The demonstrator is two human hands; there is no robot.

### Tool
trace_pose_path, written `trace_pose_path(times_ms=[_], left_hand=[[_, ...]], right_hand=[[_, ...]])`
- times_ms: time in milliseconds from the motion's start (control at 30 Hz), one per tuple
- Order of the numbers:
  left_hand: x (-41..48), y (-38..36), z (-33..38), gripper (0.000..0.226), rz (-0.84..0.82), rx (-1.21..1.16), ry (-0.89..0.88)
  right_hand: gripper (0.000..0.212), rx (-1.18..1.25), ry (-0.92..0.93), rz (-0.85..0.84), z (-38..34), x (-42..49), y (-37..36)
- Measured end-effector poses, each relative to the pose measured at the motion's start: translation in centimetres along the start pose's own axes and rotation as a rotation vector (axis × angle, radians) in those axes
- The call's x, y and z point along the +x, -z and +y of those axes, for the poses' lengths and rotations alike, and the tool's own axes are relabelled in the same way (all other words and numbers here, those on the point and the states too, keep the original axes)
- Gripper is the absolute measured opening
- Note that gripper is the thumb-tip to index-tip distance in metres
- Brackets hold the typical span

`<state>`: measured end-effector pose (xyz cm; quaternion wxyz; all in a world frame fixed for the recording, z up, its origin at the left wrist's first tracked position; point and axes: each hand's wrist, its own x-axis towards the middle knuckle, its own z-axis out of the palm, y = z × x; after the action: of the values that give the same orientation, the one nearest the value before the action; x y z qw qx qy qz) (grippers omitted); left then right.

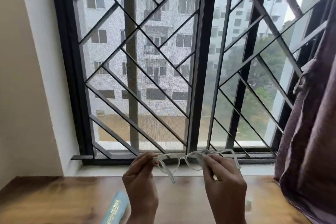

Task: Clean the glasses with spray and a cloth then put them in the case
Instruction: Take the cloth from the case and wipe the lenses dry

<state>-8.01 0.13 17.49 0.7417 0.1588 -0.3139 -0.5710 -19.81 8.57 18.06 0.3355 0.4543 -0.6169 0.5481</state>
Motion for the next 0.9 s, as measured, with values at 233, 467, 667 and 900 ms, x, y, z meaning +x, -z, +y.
trace_pose_path(times_ms=[233,467,667,900], left_hand=[[0.0,-0.2,0.0,0.02,0.007,0.018,-0.021],[0.5,0.9,-0.3,0.023,0.042,0.052,-0.027],[0.8,1.9,-0.6,0.041,0.044,0.088,-0.067],[0.9,2.5,-0.1,0.046,0.1,0.096,-0.003]], right_hand=[[0.012,0.128,0.032,-0.034,-1.4,-0.6,-1.3],[0.016,0.157,0.066,-0.046,-1.0,-3.0,-1.0],[0.012,0.118,-0.063,0.049,1.5,-3.1,1.4],[0.019,0.157,-0.546,0.012,5.1,-3.9,3.5]])
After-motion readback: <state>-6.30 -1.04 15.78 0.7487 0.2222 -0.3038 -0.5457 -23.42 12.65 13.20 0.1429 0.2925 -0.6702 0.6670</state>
